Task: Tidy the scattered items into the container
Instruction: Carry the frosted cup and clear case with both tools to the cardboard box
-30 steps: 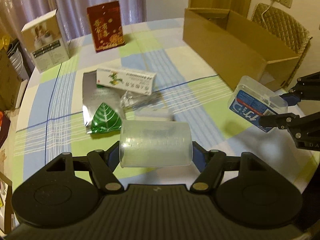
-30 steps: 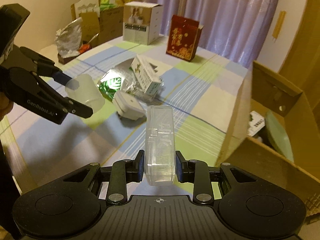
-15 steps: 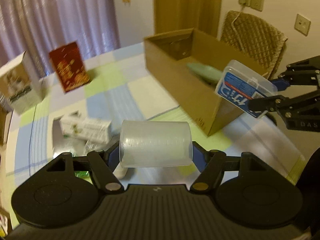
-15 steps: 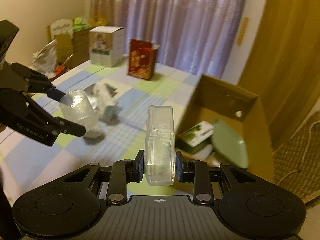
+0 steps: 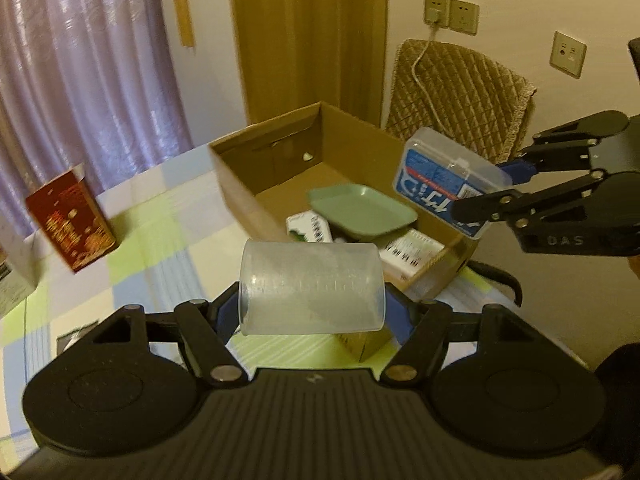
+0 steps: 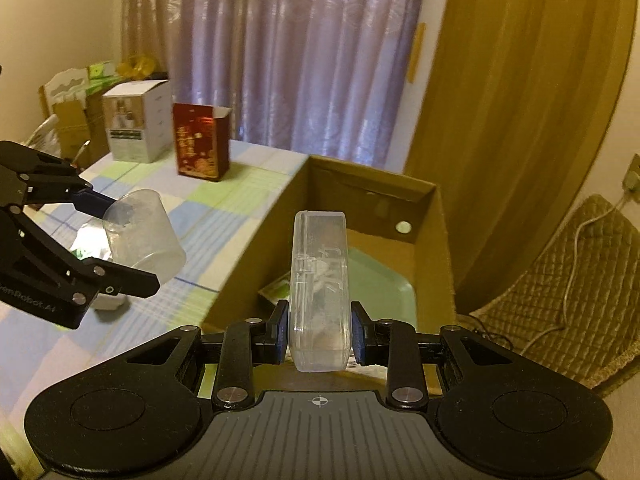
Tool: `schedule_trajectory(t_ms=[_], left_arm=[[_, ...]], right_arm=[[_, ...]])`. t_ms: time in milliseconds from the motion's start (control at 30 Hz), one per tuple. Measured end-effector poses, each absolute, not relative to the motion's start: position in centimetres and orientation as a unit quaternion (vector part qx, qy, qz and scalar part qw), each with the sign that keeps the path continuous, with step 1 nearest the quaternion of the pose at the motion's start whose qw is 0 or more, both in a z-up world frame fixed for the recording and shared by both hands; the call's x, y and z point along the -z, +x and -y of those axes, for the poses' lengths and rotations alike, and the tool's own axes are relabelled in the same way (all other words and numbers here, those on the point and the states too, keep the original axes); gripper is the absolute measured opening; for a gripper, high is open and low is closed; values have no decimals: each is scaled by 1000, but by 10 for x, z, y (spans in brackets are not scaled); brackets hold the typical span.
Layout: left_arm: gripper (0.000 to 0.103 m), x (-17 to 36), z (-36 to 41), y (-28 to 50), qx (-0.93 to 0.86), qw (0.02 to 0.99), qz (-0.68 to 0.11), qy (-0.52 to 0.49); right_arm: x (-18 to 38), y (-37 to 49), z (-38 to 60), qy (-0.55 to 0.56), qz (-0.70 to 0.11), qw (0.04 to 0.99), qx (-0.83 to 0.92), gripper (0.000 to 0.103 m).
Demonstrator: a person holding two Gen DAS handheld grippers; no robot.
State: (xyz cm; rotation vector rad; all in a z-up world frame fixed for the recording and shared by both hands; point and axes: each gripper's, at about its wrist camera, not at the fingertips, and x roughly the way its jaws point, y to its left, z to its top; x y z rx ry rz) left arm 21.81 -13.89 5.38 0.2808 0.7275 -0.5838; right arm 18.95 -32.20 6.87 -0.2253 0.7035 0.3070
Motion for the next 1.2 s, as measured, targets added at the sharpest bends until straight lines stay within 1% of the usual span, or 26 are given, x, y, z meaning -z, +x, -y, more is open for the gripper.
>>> schedule_trajectory(t_ms=[367, 667, 1033, 1200], left_arm=[[68, -47, 194, 247, 322, 868, -342, 163], [68, -40, 221, 265, 346, 856, -338, 184], [68, -23, 232, 285, 341, 852, -347, 195], [71, -26, 222, 289, 326, 861, -345, 183]], right_arm=[[-58, 219, 364, -86, -357, 923, -119, 33], [-48, 234, 383, -66, -365, 922, -111, 33], [-35, 248, 384, -56, -371, 919, -117, 33], [-32, 247, 384, -56, -372, 919, -117, 33]])
